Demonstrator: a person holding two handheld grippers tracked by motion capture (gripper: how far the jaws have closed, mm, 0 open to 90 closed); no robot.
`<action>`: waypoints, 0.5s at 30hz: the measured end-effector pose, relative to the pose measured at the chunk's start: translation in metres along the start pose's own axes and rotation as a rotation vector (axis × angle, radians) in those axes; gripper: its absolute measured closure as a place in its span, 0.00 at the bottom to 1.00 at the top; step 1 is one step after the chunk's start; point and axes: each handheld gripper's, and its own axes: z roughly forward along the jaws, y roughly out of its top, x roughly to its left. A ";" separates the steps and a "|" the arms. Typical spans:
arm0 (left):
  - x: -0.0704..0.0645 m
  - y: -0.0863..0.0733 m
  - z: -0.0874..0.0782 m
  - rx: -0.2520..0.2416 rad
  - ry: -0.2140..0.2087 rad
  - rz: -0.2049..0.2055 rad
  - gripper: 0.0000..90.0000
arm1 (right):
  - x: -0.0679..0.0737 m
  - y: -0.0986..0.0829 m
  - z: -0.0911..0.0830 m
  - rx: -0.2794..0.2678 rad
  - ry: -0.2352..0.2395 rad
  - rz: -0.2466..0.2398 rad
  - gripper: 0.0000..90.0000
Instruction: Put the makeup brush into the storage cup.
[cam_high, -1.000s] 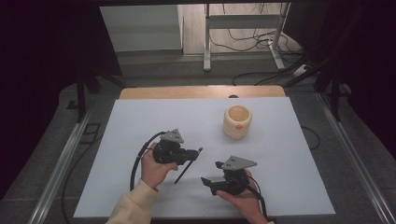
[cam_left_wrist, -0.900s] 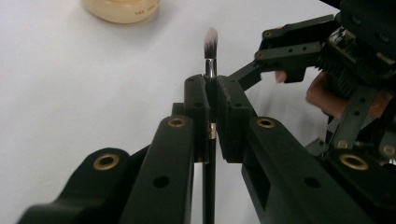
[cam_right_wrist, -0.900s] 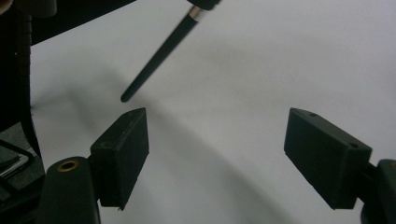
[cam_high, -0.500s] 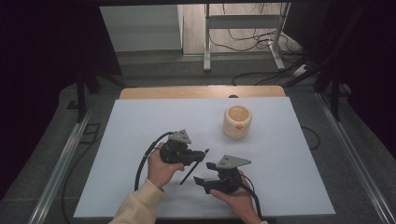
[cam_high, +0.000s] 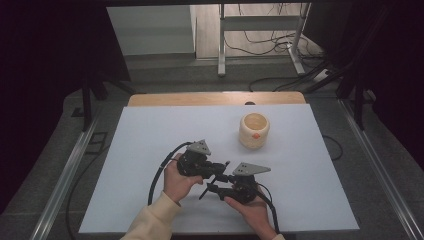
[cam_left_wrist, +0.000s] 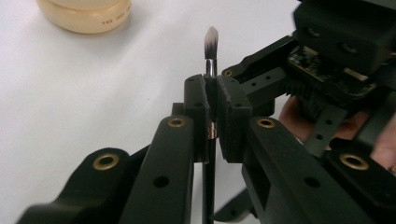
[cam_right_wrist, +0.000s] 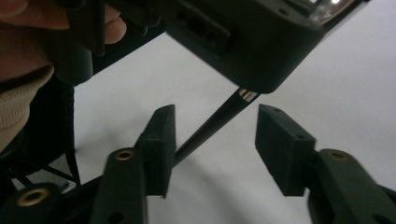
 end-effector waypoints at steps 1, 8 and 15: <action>0.000 0.000 0.000 -0.002 -0.003 0.000 0.93 | -0.001 0.000 0.000 0.000 0.009 0.009 0.63; -0.003 0.002 -0.002 -0.002 -0.041 0.010 0.88 | -0.005 0.001 -0.001 -0.005 0.056 0.050 0.88; -0.004 -0.001 -0.007 0.007 -0.065 0.014 0.60 | -0.009 0.002 -0.007 -0.029 0.053 0.076 0.91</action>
